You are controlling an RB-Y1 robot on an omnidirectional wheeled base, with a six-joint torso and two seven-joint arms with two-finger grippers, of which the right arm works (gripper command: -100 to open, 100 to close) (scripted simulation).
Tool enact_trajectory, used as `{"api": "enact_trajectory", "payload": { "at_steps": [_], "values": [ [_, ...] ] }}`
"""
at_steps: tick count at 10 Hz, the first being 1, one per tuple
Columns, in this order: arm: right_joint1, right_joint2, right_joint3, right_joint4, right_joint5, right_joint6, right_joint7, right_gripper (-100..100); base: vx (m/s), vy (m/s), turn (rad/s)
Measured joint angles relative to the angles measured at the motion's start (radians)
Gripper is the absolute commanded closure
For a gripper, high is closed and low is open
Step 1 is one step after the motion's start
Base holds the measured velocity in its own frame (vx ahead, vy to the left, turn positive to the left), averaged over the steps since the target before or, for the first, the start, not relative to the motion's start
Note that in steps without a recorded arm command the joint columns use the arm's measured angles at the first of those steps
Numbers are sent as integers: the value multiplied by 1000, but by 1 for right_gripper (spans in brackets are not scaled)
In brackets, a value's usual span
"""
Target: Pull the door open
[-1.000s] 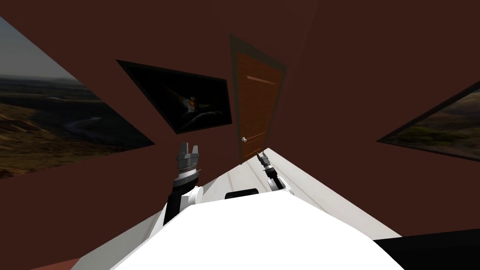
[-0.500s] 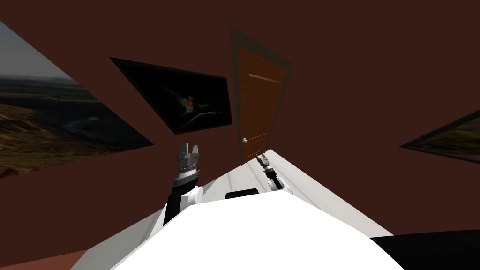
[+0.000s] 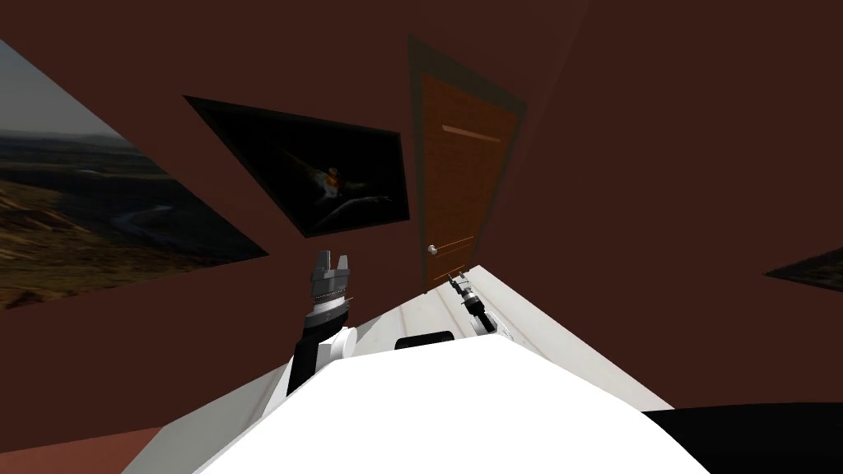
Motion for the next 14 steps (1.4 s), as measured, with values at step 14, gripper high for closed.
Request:
{"api": "enact_trajectory", "payload": {
  "at_steps": [14],
  "values": [
    [-100, -19, -4, 273, 82, -67, 177, -100, 120, -22, 46]
  ]
}}
